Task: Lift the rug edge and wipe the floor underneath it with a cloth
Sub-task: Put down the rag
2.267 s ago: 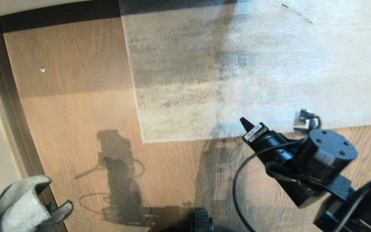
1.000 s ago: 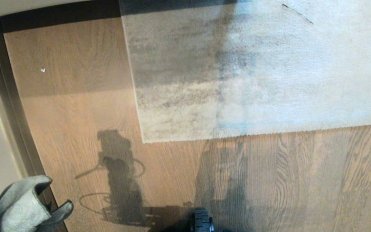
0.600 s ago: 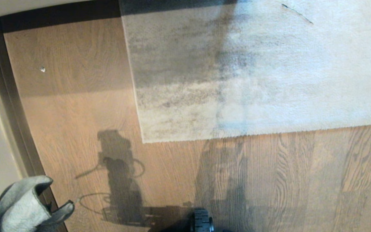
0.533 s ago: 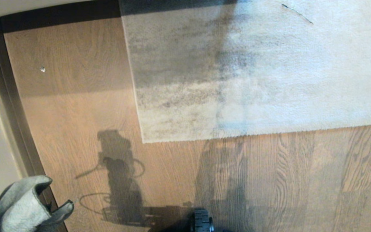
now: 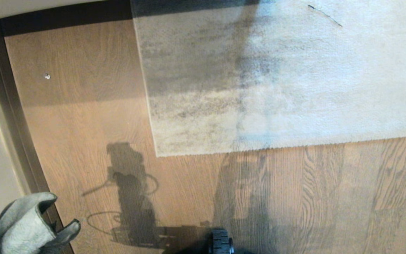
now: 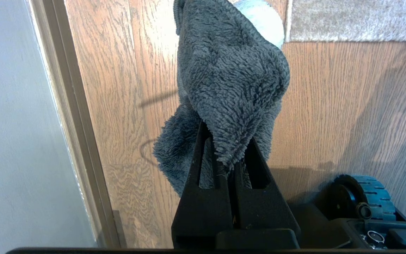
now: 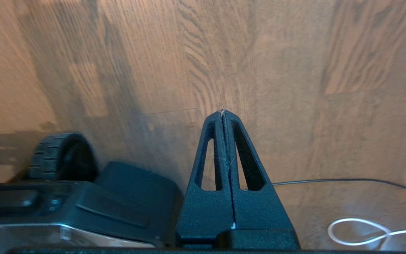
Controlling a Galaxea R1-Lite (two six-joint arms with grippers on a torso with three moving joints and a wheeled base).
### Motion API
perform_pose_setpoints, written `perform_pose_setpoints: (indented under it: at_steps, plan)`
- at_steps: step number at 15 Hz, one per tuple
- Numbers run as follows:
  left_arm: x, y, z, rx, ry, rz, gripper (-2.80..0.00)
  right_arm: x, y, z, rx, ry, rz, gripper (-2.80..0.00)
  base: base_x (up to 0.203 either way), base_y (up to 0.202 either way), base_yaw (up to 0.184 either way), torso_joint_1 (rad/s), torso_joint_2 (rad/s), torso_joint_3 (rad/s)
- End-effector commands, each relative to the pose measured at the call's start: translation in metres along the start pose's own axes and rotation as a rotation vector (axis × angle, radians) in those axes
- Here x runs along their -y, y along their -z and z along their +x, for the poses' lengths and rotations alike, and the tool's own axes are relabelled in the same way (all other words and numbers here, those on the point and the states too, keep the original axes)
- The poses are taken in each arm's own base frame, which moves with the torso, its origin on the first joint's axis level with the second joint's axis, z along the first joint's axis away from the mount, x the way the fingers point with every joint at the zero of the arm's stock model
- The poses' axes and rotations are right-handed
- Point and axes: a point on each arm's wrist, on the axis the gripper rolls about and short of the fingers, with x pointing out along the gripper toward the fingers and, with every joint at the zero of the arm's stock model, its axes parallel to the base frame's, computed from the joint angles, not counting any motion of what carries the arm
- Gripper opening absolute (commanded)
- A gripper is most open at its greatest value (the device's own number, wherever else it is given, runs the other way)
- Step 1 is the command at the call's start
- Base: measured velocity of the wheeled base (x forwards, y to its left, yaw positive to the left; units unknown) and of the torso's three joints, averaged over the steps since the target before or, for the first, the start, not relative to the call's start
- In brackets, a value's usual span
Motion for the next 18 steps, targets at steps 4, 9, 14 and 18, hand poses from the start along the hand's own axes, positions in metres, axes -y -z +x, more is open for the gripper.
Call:
perform_pose_setpoints:
  at_steps: [4, 9, 14, 18]
  plan:
    - [0.0000, 0.0000, 0.0000, 0.001, 0.000, -0.001, -2.80, 0.0004, 0.0089, -0.0158, 0.179, 0.002, 0.005, -2.80, 0.000, 0.000, 0.000, 0.000, 0.00, 0.000]
    - [0.0000, 0.0000, 0.0000, 0.001, 0.000, -0.001, -2.80, 0.0005, 0.0088, -0.0158, 0.180, 0.002, 0.035, -2.80, 0.000, 0.000, 0.000, 0.000, 0.00, 0.000]
    - [0.0000, 0.0000, 0.0000, 0.001, 0.000, -0.001, -2.80, 0.0005, 0.0088, -0.0158, 0.180, 0.003, 0.036, -2.80, 0.000, 0.000, 0.000, 0.000, 0.00, 0.000]
    - [0.0000, 0.0000, 0.0000, 0.001, 0.000, -0.001, -2.80, 0.0005, 0.0088, -0.0158, 0.180, 0.003, 0.035, -2.80, 0.000, 0.000, 0.000, 0.000, 0.00, 0.000]
